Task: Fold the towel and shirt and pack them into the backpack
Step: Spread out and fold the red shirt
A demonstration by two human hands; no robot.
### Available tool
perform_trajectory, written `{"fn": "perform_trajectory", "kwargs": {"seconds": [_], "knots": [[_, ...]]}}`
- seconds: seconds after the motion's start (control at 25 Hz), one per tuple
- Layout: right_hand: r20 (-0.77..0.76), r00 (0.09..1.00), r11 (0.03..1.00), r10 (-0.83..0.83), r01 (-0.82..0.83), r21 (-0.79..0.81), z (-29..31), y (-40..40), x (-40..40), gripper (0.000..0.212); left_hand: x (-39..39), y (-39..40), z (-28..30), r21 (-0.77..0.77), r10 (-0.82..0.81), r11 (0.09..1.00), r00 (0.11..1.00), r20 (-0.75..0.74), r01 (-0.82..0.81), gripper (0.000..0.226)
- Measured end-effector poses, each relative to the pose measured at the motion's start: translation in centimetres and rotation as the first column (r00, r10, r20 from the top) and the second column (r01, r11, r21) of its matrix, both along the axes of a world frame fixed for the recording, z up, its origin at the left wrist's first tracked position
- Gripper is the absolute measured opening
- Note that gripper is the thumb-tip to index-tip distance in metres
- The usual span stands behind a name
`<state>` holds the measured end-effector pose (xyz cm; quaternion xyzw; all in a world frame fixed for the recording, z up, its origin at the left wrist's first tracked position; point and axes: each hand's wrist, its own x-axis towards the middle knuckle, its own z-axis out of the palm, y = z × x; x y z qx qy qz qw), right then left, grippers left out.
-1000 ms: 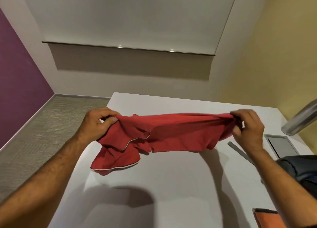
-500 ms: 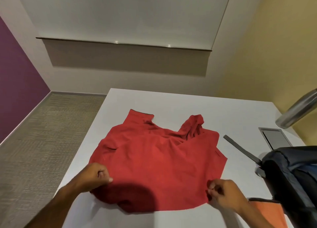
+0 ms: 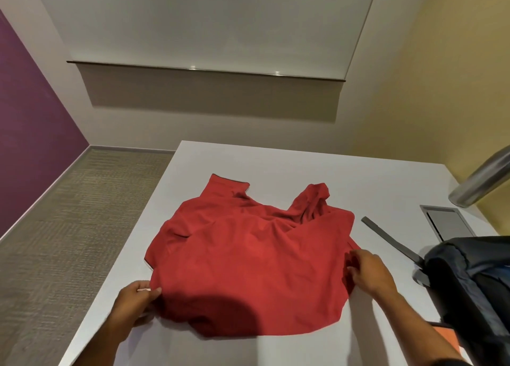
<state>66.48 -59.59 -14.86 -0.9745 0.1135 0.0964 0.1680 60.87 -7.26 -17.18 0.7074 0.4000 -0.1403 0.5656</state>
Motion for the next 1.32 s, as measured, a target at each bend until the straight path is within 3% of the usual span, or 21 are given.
{"fn": "perform_trajectory", "kwargs": {"seconds": [0.24,0.4,0.52,0.6,0.76,0.84,0.92,1.04,1.24,1.32], "knots": [[-0.174,0.974,0.984,0.142,-0.121,0.127,-0.4,-0.2,2.4,0.062,0.3,-0.6,-0.6,0.097,-0.053,0.994,0.997,0.057,0.047,0.024],[-0.184,0.978,0.994,0.098,-0.106,-0.035,-1.3,-0.8,2.4,0.048,0.6,-0.1,-0.4,0.168,-0.039,0.986,0.994,0.104,0.021,0.034],[-0.234,0.969,0.996,0.083,-0.086,-0.006,-1.7,-1.2,2.5,0.071,0.6,0.2,-0.2,0.160,-0.057,0.986,0.994,0.098,0.041,0.033],[-0.228,0.971,0.995,0.076,-0.090,-0.053,-1.6,-0.8,2.6,0.063,0.4,0.4,-0.2,0.173,-0.086,0.982,0.994,0.061,0.075,0.025],[-0.190,0.981,0.990,0.046,-0.071,-0.125,-2.0,-0.5,2.3,0.021,-0.1,0.7,-0.2,0.197,-0.215,0.955,0.976,-0.046,0.220,0.014],[-0.126,0.992,0.999,0.011,-0.017,-0.047,-1.8,-0.5,1.8,0.008,-0.3,1.4,-0.5,0.226,-0.258,0.937,0.964,-0.069,0.267,0.025],[-0.022,0.999,0.988,-0.043,0.045,0.145,-1.4,-0.8,1.3,0.021,-0.3,2.2,-0.4,0.245,-0.269,0.931,0.962,-0.037,0.270,0.028],[0.114,0.976,0.936,-0.184,0.138,0.322,-0.1,-2.2,0.5,0.029,0.6,3.1,0.6,0.274,-0.214,0.946,0.968,0.132,0.172,0.024],[0.110,0.960,0.850,-0.257,0.171,0.499,1.5,-6.2,-1.3,0.030,2.5,4.6,4.0,0.304,-0.117,0.952,0.902,0.416,-0.017,0.009],[0.084,0.956,0.843,-0.282,0.206,0.496,1.6,-7.2,-2.9,0.029,2.7,5.7,4.6,0.375,-0.094,0.923,0.895,0.437,-0.086,0.010]]}}
